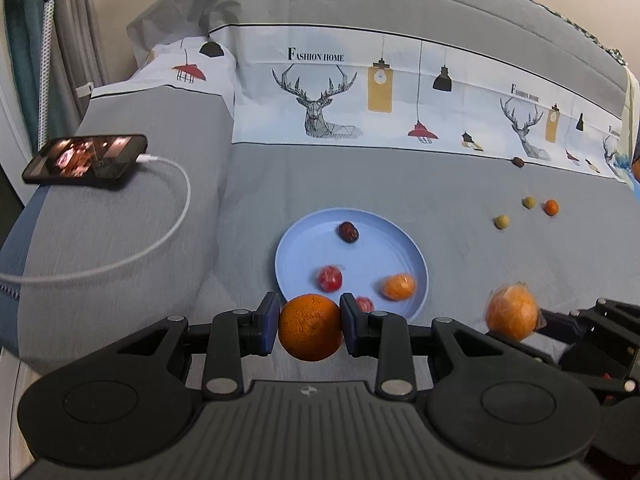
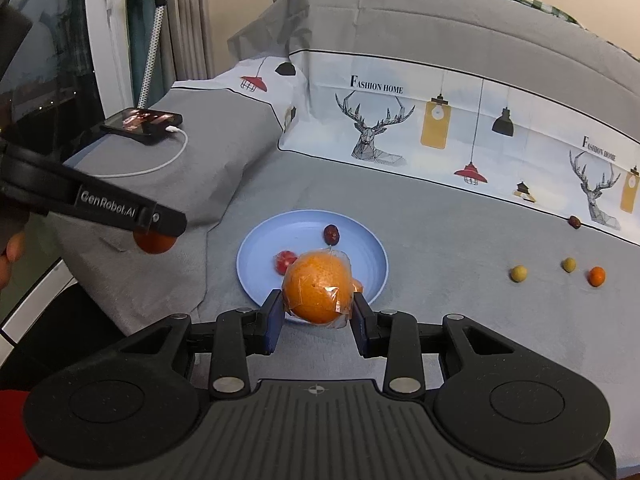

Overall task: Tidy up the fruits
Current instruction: 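Carry the orange and wrapped orange over the blue plate, then open both tools to drop the oranges onto the plate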

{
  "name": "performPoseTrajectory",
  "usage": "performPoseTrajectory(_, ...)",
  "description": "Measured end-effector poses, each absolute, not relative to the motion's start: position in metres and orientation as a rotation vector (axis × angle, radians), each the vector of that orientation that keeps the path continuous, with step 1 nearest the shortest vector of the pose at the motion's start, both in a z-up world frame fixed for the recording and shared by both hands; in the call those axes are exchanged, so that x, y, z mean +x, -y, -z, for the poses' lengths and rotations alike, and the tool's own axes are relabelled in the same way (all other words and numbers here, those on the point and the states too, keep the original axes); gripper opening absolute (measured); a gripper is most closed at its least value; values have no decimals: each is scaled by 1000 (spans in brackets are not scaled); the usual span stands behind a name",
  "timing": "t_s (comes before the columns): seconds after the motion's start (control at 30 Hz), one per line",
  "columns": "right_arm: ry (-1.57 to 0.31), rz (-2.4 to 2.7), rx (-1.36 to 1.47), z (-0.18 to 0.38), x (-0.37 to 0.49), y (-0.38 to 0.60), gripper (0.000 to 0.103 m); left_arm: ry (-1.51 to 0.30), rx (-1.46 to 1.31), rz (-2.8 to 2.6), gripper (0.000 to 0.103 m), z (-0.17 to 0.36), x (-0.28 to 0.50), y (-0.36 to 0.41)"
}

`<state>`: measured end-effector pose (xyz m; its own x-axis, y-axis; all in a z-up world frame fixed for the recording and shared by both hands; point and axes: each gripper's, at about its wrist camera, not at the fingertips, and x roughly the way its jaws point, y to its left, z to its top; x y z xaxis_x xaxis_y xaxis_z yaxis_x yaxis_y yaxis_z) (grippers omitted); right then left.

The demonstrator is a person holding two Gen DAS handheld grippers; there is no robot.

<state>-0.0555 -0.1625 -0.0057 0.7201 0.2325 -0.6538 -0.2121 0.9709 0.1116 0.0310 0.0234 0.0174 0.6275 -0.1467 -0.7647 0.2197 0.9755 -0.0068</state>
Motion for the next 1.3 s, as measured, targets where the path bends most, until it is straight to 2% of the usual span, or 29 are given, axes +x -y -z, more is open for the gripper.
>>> performPoseTrajectory(0.67,-833,-256,49,61,38,158,37,-932,146,253,36,38,138,14)
performPoseTrajectory(1.2,-915,-253,29,102,83,147,38,-981,229,252,37,88,182,34)
performPoseTrajectory(1.23,-921,-253,31,103,85,146,38,-977,231,247,41,88,183,34)
performPoseTrajectory(1.27,-929,-256,35,104,86,145,40,-973,231,246,49,87,183,34)
performPoseTrajectory(1.3,-932,-261,44,104,88,146,44,-971,230,245,80,85,183,34)
